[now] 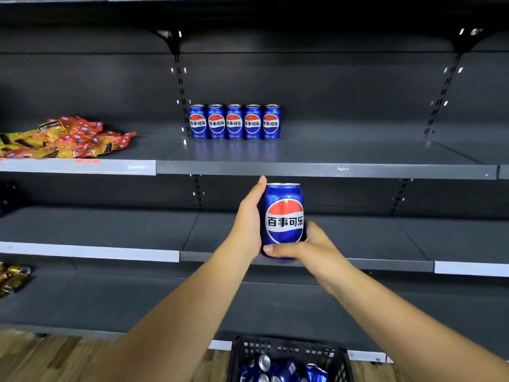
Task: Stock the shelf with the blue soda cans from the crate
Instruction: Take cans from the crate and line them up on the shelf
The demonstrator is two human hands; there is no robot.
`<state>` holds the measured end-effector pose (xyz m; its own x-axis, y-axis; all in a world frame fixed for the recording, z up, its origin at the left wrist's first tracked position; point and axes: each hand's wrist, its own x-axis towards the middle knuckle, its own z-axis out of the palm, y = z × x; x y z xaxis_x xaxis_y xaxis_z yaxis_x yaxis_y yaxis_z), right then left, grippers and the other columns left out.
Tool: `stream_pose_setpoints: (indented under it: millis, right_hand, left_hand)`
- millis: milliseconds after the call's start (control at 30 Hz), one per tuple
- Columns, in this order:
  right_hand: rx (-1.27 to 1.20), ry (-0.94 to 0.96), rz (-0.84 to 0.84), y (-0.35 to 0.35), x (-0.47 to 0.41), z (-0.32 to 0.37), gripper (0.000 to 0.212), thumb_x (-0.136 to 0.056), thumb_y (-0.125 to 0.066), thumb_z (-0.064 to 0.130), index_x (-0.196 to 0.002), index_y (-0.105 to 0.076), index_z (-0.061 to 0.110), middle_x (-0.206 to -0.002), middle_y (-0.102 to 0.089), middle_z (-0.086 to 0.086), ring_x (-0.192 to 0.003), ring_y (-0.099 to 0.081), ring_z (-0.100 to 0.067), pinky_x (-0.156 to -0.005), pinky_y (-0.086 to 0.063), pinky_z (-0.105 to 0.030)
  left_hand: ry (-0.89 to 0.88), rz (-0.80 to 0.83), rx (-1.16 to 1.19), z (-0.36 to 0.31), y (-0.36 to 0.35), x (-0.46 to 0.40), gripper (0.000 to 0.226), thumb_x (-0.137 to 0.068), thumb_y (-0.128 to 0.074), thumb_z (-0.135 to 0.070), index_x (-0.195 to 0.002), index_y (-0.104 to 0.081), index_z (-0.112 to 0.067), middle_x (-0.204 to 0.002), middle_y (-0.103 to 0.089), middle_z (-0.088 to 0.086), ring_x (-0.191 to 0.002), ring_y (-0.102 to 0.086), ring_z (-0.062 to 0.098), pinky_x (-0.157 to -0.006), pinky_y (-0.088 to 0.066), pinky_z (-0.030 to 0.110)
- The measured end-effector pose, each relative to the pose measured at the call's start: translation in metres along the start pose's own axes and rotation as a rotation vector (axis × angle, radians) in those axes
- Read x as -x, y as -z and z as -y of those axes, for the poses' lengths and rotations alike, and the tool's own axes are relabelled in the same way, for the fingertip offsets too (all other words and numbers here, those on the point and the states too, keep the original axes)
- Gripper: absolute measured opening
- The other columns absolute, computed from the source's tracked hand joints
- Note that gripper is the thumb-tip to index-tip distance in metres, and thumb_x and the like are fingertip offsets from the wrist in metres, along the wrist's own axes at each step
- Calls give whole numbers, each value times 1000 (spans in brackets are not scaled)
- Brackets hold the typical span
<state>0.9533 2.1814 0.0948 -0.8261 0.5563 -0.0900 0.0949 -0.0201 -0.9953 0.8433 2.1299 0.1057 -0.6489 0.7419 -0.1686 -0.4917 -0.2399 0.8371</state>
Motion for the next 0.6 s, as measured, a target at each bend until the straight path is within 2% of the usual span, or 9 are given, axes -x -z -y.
stream_pose_setpoints:
  millis: [67,167,267,367,433,533,600]
  right_hand:
    - [7,0,5,5,-16,1,52,-66,-80,-4,-107,-55,14,-94,-70,1,-77,-66,-4,-55,-47,-8]
    - [19,15,16,20,-42,6,47,-66,-80,-5,-101,-57,15,-87,-70,3,-67,-65,0,-54,-48,-10]
    - [45,44,50,37,-69,16,43,-67,-80,-2,-98,-60,18,-86,-72,5,-67,-66,1,-56,-48,-10]
    - [70,69,87,50,-96,26,45,-66,-81,-1,-104,-62,14,-89,-73,4,-74,-68,-2,-61,-50,-12]
    - [84,101,93,56,-114,33,43,-66,-81,-1,-100,-63,17,-87,-73,6,-74,-69,-1,-62,-51,-12]
    - [89,165,86,61,-139,48,39,-67,-79,-3,-94,-62,19,-86,-72,7,-71,-67,0,-61,-50,-10]
    - [86,207,39,63,-157,58,37,-68,-79,-4,-87,-60,21,-81,-69,9,-65,-65,4,-57,-48,-8]
  left_hand:
    - [14,-22,-11,0,-4,-15,46,-85,-55,-53,-83,-70,-10,-72,-70,10,-61,-67,24,-60,-56,31]
    - [-8,-58,-57,-2,-11,-43,48,-84,-55,-55,-90,-70,-9,-80,-71,11,-70,-68,27,-72,-56,37]
    - [-35,-72,-88,-11,-21,-68,47,-85,-55,-54,-89,-70,-10,-80,-72,11,-71,-68,26,-73,-56,39]
    - [-40,-46,-62,-20,-28,-92,46,-90,-50,-53,-82,-70,-12,-77,-73,9,-65,-70,22,-71,-56,36]
    - [-84,-48,-67,-26,-29,-108,44,-93,-46,-50,-86,-70,-14,-84,-74,7,-73,-71,20,-78,-55,37]
    - [-168,-121,-151,-34,-25,-134,30,-94,-50,-38,-90,-69,-15,-92,-74,6,-85,-69,22,-86,-54,39]
    - [-231,-205,-243,-41,-22,-151,18,-93,-53,-20,-82,-66,-12,-83,-71,7,-77,-67,23,-78,-53,36]
